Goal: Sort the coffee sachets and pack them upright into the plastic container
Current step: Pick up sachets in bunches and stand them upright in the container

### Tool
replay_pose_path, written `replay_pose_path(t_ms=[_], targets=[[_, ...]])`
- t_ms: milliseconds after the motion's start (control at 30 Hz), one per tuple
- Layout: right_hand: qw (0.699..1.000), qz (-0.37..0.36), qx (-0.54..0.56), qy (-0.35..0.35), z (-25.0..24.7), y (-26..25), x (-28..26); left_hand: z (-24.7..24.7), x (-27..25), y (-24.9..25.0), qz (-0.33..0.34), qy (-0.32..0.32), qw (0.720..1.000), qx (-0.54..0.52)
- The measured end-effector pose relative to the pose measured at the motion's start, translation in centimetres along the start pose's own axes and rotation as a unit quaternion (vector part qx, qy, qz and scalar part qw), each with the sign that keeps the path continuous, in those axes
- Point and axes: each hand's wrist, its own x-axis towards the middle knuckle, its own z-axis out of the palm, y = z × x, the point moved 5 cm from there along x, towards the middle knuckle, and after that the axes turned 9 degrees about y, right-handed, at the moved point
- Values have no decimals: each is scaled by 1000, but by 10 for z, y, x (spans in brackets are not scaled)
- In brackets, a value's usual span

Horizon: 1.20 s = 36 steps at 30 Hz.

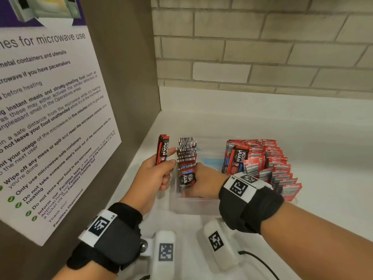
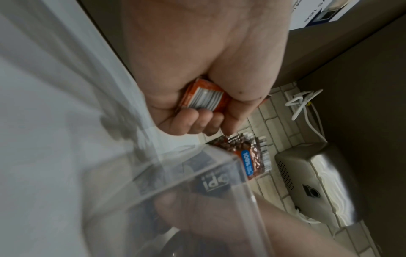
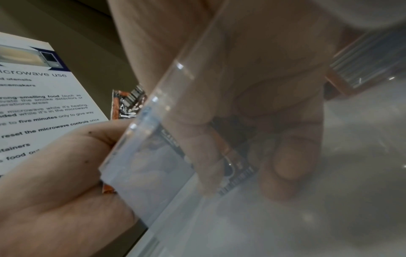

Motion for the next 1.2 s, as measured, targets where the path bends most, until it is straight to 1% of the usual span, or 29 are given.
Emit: replay_pose_path(t_ms=[267,367,467,667,900,1000,1067,1133,1200], targets=[[1000,11,-2,-9,1,-5,2,8,1,0,-29,-25,999,-20],[999,16,1,-35,-2,-7,1,10,2,0,-40,-34,998,-27],[997,27,37,-59,-11,-7,-8,9,1,4,-49,-45,995,-70],[992,55,103,-45,-21,-8,-17,2,1,10,-40,-33,994,-94],[991,54,112,-59,-25,-9,-24,-1,-2,13,-37,-29,995,-86],[992,51,97,-58,-29,-11,-27,0,-4,14,-35,-27,996,-82],[994,50,86,-44,-35,-10,-30,-2,-6,16,-40,-20,994,-98],[996,42,72,-18,-45,-6,-32,-8,-8,20,-47,-21,988,-143],[998,17,49,27,-59,-6,-36,-11,-11,30,-52,-50,977,-203]])
